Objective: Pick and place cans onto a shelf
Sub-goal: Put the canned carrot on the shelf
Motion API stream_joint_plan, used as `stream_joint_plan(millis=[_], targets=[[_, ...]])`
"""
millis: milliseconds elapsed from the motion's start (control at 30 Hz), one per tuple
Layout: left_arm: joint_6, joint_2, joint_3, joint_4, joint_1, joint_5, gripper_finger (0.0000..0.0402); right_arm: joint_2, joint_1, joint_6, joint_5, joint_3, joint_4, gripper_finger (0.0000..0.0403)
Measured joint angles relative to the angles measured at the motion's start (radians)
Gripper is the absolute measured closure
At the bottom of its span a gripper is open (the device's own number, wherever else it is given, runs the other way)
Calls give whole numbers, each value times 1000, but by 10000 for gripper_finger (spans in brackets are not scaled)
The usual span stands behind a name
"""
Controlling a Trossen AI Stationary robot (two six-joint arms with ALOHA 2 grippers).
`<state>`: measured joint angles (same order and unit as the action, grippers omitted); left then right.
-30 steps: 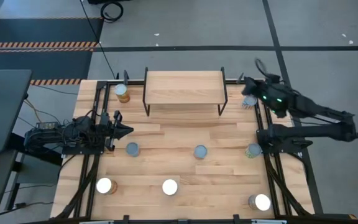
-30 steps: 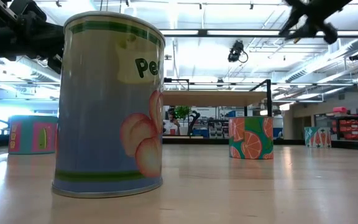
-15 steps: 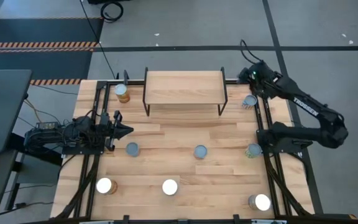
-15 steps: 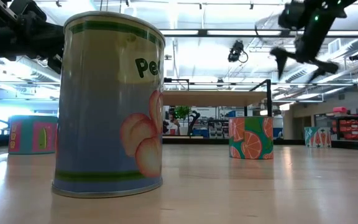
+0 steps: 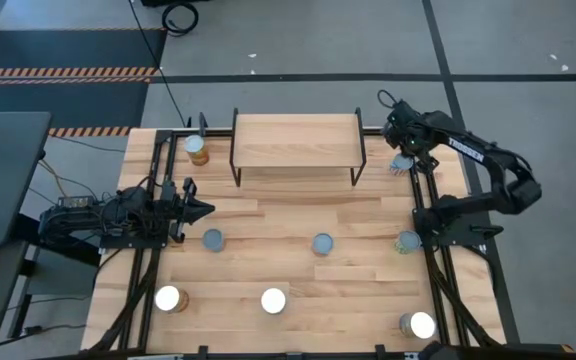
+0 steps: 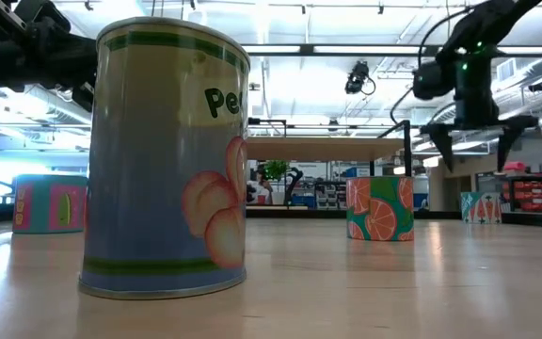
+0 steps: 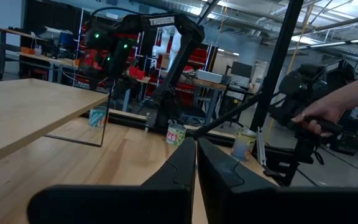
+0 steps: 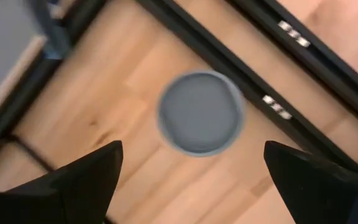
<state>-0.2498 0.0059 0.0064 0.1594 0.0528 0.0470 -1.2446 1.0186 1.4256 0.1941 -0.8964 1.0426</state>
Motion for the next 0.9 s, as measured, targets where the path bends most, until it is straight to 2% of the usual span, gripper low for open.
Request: stream_joint_plan(millis=[233,433,633,767,900], targets=[[0,0,0,0,0,0,379,-54,43,37,-50,43,-35,3],[-1,0,0,0,0,0,379,-83,82,48,-73,99,-212,3],[0,0,0,0,0,0,379,-137,103,39,-68,102,-230,7],[0,0,0,0,0,0,379,-166,110,67,-58,102,-262,20],[0,0,0,0,0,0,379,-178,110,75,-44,102,-272,49]])
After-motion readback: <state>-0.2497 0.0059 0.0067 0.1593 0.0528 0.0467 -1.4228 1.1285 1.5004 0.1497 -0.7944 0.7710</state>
